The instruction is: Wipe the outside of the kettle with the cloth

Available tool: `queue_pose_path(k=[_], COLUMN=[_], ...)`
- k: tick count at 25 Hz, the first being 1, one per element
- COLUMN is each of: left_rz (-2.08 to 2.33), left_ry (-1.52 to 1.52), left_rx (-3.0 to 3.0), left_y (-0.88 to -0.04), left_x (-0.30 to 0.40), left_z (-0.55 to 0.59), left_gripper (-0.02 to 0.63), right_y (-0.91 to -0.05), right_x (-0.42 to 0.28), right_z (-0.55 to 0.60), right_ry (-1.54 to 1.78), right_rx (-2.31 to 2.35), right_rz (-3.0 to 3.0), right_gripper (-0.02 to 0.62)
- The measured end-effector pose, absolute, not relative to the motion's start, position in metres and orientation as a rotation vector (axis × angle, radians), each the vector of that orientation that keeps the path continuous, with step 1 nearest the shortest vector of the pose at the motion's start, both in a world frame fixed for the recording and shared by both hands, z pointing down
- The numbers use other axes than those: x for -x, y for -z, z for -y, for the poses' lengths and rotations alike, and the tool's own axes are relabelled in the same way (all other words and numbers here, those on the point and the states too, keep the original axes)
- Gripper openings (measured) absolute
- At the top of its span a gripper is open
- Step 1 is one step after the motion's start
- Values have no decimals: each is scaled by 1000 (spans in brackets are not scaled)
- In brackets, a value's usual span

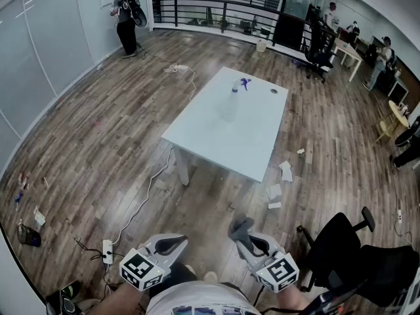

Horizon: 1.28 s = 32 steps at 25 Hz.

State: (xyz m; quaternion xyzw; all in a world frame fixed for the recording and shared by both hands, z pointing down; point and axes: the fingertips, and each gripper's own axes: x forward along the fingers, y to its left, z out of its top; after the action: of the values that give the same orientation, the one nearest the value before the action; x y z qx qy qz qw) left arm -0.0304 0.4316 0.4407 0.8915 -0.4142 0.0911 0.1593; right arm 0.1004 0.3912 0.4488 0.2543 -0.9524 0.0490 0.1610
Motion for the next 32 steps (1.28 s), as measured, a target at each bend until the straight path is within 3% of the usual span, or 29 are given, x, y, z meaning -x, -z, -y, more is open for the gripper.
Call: queue_pose_path(k=[9,23,32], left_rz=[1165,961,966], left_ry=[-241,-311,-324], left_rx=[-2627,-2717,-2730], left_y=[-428,-436,-442], left_x=[50,176,144], left_z=[-394,-272,-146], left_gripper=[57,69,103], right_y=[-452,-437,-440], right_x=[-103,30,5], right_z=[-369,-267,-191], right_ry=[-134,-187,-148], right_rx=[-835,-1041,-1056], right_rz=[2663,2628,2581], right_gripper=[72,75,75])
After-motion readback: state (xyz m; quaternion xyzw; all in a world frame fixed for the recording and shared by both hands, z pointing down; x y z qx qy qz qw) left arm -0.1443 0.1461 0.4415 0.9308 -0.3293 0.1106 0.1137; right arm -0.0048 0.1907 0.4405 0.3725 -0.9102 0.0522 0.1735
